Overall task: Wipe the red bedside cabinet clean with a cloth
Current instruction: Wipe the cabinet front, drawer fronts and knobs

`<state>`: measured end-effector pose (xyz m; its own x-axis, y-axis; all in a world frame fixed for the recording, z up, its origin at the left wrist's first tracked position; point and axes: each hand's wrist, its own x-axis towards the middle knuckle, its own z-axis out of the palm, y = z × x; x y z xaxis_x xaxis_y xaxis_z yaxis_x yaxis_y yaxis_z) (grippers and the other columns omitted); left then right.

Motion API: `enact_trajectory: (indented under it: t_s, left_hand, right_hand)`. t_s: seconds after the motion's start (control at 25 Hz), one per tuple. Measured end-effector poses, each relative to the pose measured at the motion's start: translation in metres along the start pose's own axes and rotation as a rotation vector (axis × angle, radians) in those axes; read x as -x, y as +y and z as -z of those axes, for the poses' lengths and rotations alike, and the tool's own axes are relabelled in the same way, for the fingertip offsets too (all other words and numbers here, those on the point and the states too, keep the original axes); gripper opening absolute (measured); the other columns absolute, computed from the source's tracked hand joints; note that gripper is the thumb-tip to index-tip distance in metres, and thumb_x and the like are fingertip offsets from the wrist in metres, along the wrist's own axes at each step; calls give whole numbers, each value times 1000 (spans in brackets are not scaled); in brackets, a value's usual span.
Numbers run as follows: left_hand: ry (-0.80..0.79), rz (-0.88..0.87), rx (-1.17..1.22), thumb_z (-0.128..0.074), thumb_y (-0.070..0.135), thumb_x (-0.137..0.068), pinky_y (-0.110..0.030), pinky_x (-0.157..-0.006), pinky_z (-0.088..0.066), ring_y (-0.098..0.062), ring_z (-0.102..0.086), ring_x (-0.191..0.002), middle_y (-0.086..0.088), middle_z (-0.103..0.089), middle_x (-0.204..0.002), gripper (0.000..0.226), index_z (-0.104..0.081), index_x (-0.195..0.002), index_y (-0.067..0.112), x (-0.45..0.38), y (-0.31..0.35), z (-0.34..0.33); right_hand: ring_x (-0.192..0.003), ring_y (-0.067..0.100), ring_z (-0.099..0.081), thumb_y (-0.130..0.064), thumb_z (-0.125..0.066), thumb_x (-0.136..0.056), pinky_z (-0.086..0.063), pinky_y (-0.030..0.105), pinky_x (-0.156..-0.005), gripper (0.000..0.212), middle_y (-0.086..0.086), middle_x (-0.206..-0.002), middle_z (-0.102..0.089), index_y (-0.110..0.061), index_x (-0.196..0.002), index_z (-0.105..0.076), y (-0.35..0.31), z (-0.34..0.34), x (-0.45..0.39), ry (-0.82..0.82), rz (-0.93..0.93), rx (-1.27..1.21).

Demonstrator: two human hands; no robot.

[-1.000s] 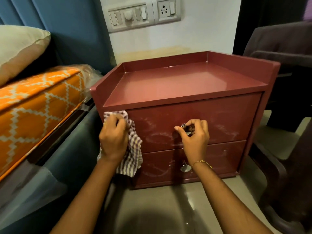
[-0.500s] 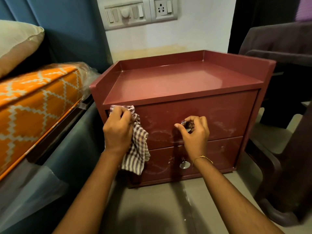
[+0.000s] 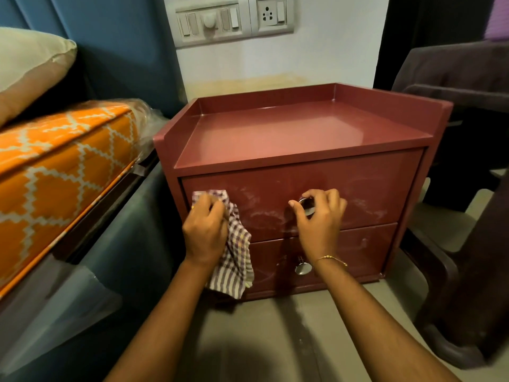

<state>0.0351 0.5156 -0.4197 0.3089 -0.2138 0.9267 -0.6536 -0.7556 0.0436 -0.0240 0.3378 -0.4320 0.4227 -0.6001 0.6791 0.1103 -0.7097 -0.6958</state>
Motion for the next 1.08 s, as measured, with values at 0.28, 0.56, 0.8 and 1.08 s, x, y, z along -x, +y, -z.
enact_trajectory:
  t_s: [0.28, 0.56, 0.8, 1.08]
  left_hand:
    - [-107, 273, 249, -53, 16, -75, -10, -56, -35, -2, -41, -63, 0, -52, -70, 14, -58, -66, 7, -38, 8, 20]
    - [-179, 16, 276, -52, 10, -70, -25, -78, -48, -16, -59, -82, -4, -67, -83, 20, -68, -82, 7, -74, -12, 55]
    - [-233, -143, 47, -46, -4, -78, -36, -106, -31, -29, -55, -117, -14, -63, -120, 45, -59, -121, 2, -59, -12, 29]
    - [-199, -123, 3, -43, 3, -80, -41, -104, -36, -29, -60, -115, -12, -65, -122, 43, -61, -119, 4, -57, -5, 23]
  right_hand:
    - [-100, 20, -48, -30, -40, -94, -46, 37, -85, 38, 14, -110, -57, -4, -109, -63, -89, -36, 51, -262, 364, -241]
    - [-114, 25, -42, -28, -49, -92, -44, 43, -98, 51, 11, -137, -32, -10, -135, -30, -79, -75, 62, -137, 571, 32]
    - [-104, 29, -43, 1, -50, -81, -46, 46, -90, 42, 9, -130, -37, -11, -121, -48, -41, -63, 24, 154, 541, 286]
    - [-100, 29, -45, 5, -69, -76, -51, 45, -82, 42, 14, -125, -51, -4, -114, -53, -69, -77, 49, 14, 576, 131]
